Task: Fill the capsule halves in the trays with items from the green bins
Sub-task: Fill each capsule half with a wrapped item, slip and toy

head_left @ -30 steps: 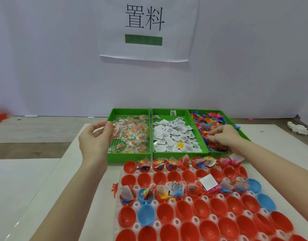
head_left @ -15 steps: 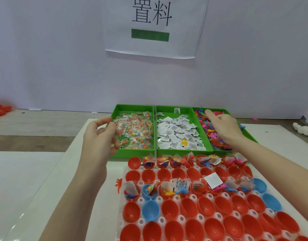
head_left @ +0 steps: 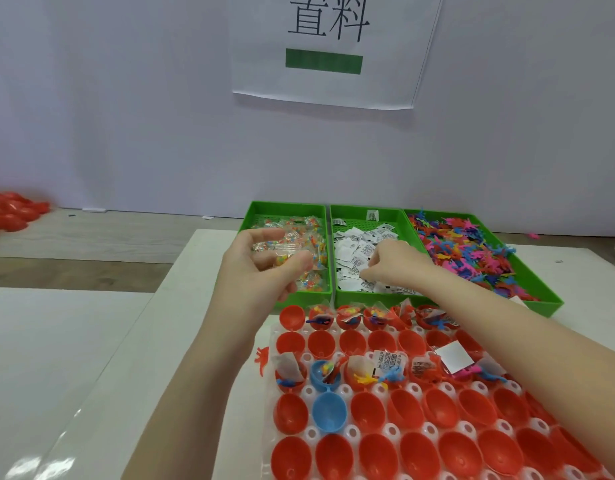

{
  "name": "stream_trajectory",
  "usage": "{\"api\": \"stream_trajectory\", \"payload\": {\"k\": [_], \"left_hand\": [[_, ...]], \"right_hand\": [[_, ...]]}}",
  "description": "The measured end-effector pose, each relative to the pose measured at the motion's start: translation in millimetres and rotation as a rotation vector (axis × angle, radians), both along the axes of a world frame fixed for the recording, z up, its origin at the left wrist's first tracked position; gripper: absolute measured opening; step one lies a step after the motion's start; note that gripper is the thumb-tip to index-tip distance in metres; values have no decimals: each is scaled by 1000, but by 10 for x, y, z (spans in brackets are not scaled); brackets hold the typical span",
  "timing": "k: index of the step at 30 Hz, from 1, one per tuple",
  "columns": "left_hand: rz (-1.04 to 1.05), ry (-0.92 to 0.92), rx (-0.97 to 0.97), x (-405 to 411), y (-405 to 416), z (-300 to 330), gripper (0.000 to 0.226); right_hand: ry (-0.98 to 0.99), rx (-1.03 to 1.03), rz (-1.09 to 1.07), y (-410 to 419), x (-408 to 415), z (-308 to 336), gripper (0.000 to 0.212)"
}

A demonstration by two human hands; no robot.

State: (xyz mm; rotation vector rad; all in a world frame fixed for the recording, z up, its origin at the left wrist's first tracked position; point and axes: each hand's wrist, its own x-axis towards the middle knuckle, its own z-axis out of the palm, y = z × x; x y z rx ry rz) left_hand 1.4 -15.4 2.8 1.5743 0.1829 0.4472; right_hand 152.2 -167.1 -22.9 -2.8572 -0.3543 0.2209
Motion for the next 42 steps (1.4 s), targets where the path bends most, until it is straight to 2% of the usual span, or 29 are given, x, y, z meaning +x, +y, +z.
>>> {"api": "stream_trajectory", "payload": {"k": [5,8,9,12,13,15,17,20,24,27,30,35,39,42], "left_hand": [[9,-2,-7,4,2,-7,27],[11,-6,-18,7,-32,-21,25],[6,-10,-29,11,-49,-24,23],[-22,3,-76,27,-122,-14,13],[-42,17,-118,28,-150,-4,12],[-136,62,-213,27,-214,27,14],[-279,116,-282,12,-298,65,18],[-470,173,-384,-37,-461,113,20],[-656,179,-432,-131,-714,178,23],[-653,203,-409,-168,-843,192,31],[-621,123,-199,-220,-947,146,21],[-549,62,-137,-275,-995,125,26],[-578,48,-102,-289,-1013,106,24],[-622,34,-10,-297,-1019,106,24]], "right_hand": [[28,99,-28,-14,9,52,33],[-16,244,-55,-69,-12,109,24],[-36,308,-69,-88,-32,141,21],[-26,592,-96,-152,-170,282,34],[-11,693,-93,-183,-255,347,32],[83,903,-32,-272,-503,498,14],[200,1051,92,-377,-787,619,19],[263,1048,228,-501,-1179,701,20],[124,1029,161,-651,-1387,670,23],[-10,983,112,-746,-1462,604,27],[-116,969,62,-848,-1524,556,30],[-68,1052,54,-986,-1626,547,50],[-73,1087,113,-1040,-1674,581,25],[-118,992,224,-1071,-1717,600,24]]}}
